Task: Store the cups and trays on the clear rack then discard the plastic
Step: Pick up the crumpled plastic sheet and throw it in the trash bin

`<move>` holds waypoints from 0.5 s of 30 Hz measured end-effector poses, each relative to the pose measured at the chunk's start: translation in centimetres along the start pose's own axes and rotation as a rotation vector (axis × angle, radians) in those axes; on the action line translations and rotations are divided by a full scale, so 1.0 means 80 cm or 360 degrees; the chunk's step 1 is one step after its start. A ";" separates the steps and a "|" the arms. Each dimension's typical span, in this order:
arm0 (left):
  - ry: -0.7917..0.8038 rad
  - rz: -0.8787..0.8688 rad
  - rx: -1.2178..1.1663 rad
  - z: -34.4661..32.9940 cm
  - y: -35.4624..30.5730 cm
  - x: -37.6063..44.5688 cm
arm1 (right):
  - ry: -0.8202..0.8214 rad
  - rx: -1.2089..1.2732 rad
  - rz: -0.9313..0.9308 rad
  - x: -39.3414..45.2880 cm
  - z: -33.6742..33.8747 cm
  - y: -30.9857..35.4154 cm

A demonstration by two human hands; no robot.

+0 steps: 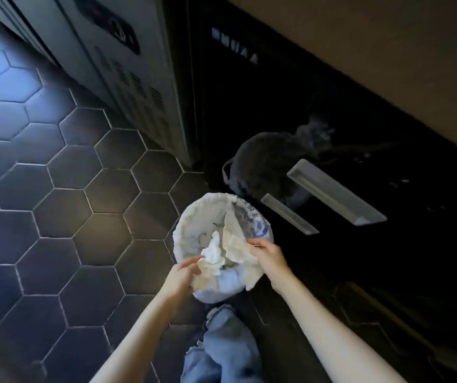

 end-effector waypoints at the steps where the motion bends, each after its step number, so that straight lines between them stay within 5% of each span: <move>1: -0.0003 -0.0003 -0.0057 -0.003 0.011 0.029 | -0.0033 -0.0016 -0.0006 0.029 -0.012 -0.018; 7: 0.0131 -0.0017 -0.0304 -0.032 0.058 0.176 | -0.0024 -0.0290 0.0001 0.169 -0.073 -0.106; 10: 0.0168 0.0001 -0.0076 -0.048 0.072 0.226 | 0.0110 -0.0635 -0.0024 0.248 -0.093 -0.176; 15: 0.0230 -0.0067 0.0636 -0.062 0.081 0.254 | 0.0349 -0.0875 -0.0053 0.222 -0.105 -0.139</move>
Point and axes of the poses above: each hand's wrist, its own x-axis towards the middle knuckle, its own z-axis out of the back of the hand, y = z × x, the point moved 2 cm from there along x, towards the middle knuckle, and after that the axes turned 2 degrees about -y, right-handed, at the moved point
